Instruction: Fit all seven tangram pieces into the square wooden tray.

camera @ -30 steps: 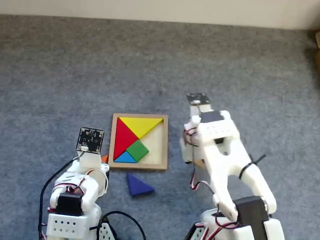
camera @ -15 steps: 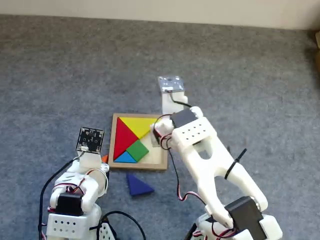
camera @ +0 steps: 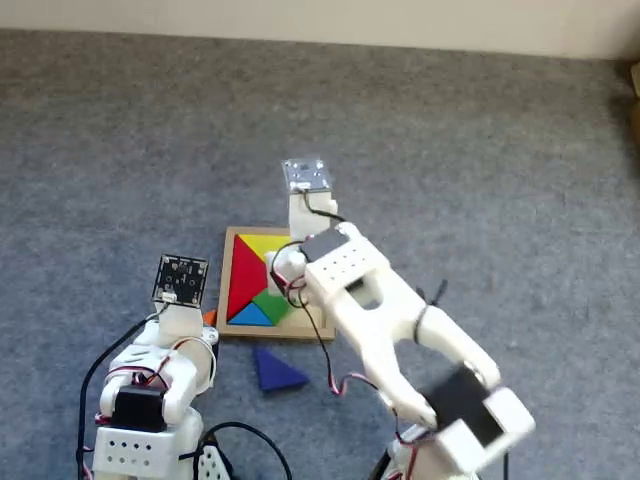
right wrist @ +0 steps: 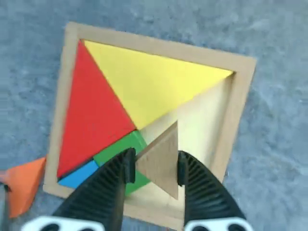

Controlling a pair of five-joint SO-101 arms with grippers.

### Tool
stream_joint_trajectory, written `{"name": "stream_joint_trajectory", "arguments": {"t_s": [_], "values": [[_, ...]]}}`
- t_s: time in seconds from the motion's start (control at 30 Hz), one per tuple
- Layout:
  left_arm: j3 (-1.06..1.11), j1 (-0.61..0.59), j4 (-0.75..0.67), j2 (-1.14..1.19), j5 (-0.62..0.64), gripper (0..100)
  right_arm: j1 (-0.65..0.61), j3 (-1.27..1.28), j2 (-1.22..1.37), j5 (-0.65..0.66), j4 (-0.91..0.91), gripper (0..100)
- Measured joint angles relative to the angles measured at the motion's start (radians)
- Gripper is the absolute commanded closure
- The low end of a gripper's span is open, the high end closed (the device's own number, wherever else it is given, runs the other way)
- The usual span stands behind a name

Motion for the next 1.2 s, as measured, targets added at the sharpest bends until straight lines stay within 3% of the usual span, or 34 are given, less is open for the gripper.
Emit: {"name": "stream_joint_trajectory", "arguments": {"t_s": [0.3,0.5,0.77,0.93,1.03,1.2], "values": [[0.0,0.0,0.0,0.0,0.0,99,-0.002,-0.101,0.129,0.0,-0.002,94.3],[0.0,0.0,0.0,0.0,0.0,99,-0.002,-0.106,0.129,-0.043,-0.002,81.5],[0.0,0.0,0.0,0.0,0.0,99,-0.002,-0.106,0.129,-0.072,0.0,81.4],[0.0,0.0,0.0,0.0,0.0,99,-0.002,-0.149,0.13,-0.072,0.11,81.5],[0.0,0.0,0.0,0.0,0.0,99,-0.002,-0.192,0.091,-0.072,0.163,84.2],[0.0,0.0,0.0,0.0,0.0,99,0.051,-0.196,0.058,-0.046,0.176,97.4]]}}
